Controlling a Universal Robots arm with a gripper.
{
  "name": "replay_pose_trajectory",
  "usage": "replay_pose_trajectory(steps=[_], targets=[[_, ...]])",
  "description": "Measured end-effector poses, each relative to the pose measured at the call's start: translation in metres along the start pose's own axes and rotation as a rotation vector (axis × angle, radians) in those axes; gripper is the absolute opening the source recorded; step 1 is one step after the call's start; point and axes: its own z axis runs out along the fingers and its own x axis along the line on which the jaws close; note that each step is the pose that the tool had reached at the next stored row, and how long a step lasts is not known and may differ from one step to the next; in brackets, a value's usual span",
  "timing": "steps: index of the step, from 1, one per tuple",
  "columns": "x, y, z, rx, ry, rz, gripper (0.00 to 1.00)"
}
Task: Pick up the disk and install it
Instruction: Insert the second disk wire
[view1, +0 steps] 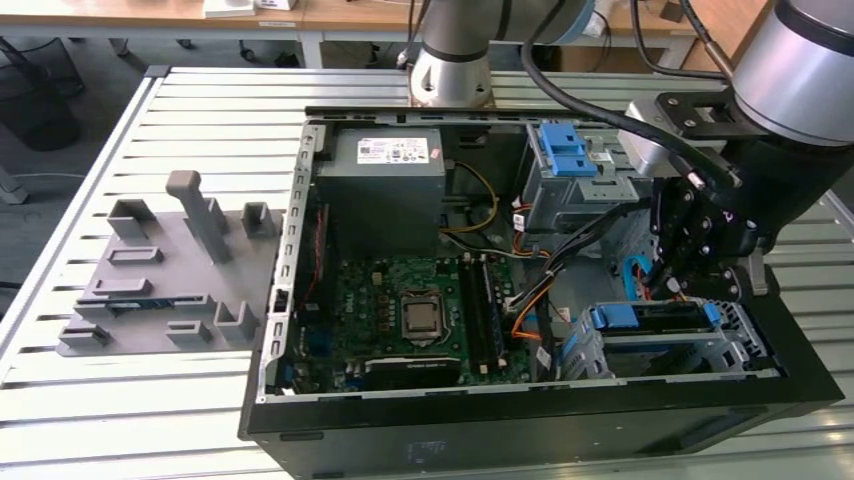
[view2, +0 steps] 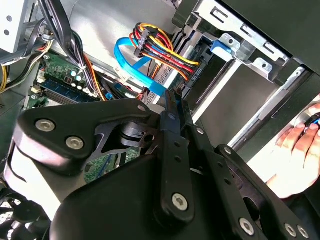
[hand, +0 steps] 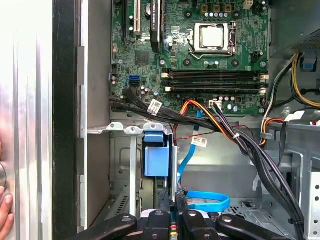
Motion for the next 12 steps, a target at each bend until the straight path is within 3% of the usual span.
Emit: replay_pose_trajectory(steps=[12], targets=[[0.006,0.0,0.0057,0.0,-0.0043,0.0,0.16]])
